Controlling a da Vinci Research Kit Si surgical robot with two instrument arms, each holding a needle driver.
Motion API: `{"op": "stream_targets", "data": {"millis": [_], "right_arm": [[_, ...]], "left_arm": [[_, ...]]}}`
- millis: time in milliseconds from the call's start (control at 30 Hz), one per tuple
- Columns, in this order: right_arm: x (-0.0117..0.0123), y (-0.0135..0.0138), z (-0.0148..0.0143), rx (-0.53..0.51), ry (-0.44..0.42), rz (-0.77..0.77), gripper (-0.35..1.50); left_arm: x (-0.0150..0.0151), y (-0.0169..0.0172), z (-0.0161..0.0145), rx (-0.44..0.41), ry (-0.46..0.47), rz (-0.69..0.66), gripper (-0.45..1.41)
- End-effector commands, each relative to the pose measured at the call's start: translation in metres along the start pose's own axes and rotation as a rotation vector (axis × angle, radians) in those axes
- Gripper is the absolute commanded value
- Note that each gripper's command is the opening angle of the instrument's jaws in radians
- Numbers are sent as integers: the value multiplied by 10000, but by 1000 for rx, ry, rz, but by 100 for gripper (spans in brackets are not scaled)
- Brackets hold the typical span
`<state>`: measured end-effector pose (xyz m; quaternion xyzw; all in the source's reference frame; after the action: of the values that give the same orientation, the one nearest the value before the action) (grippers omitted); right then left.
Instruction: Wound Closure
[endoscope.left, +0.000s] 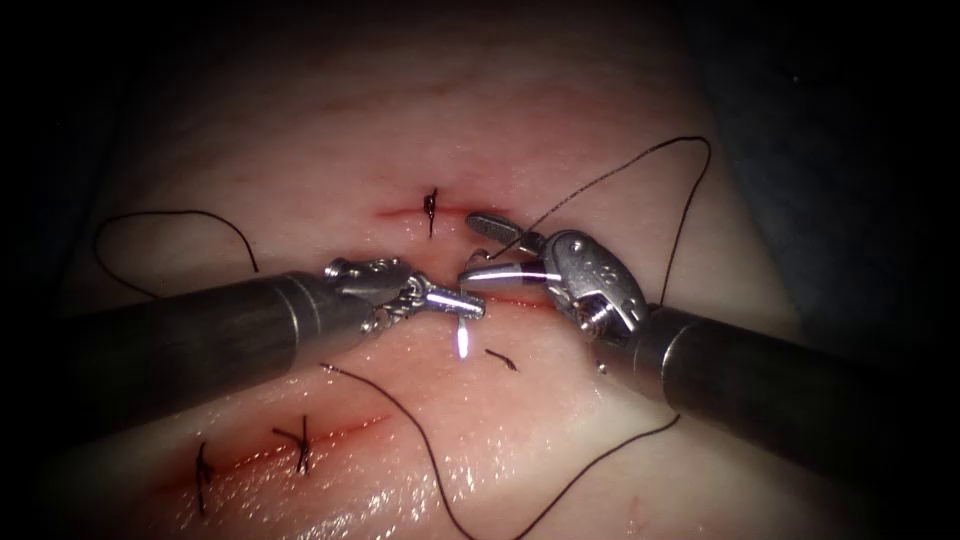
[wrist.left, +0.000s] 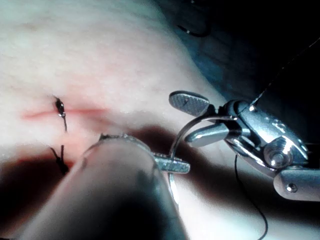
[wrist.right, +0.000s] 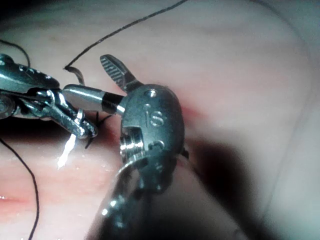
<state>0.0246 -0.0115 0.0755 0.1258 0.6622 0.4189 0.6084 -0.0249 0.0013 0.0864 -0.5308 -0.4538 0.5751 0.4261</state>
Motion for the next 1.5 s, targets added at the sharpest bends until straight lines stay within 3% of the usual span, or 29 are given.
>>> {"op": "stream_targets", "data": {"millis": [33,567,667,700,733,767,1100,1167,1200,1267,1300,1367,1500], "right_arm": [[-2,2,13,14,10,9,125],[-16,-1,21,43,25,36,111],[-16,-1,20,44,25,37,93],[-16,-1,20,44,24,37,49],[-16,-2,19,55,27,42,-18],[-16,-1,18,63,21,65,-35],[-9,1,17,48,0,113,-35],[-8,1,17,48,0,113,-35],[-8,1,17,48,-3,113,-35],[-8,1,17,49,-3,114,-35],[-7,1,17,49,-4,114,-35],[-8,2,17,48,-4,114,-35],[-10,11,17,4,4,114,-35]], "left_arm": [[3,-5,5,-8,-2,10,-45],[5,-3,4,-51,-18,15,-45],[4,-2,4,-55,-17,21,-45],[4,-1,4,-55,-20,21,-45],[3,-1,4,-53,-25,21,-45],[3,0,4,-52,-31,21,-45],[-11,6,4,12,-103,139,-45],[-12,6,7,66,-95,196,-45],[-11,5,9,117,-86,239,10],[-10,4,11,187,-71,251,27],[-10,2,11,201,-72,273,84],[-8,-1,12,183,-86,325,126],[-9,-3,2,259,-99,443,131]]}}
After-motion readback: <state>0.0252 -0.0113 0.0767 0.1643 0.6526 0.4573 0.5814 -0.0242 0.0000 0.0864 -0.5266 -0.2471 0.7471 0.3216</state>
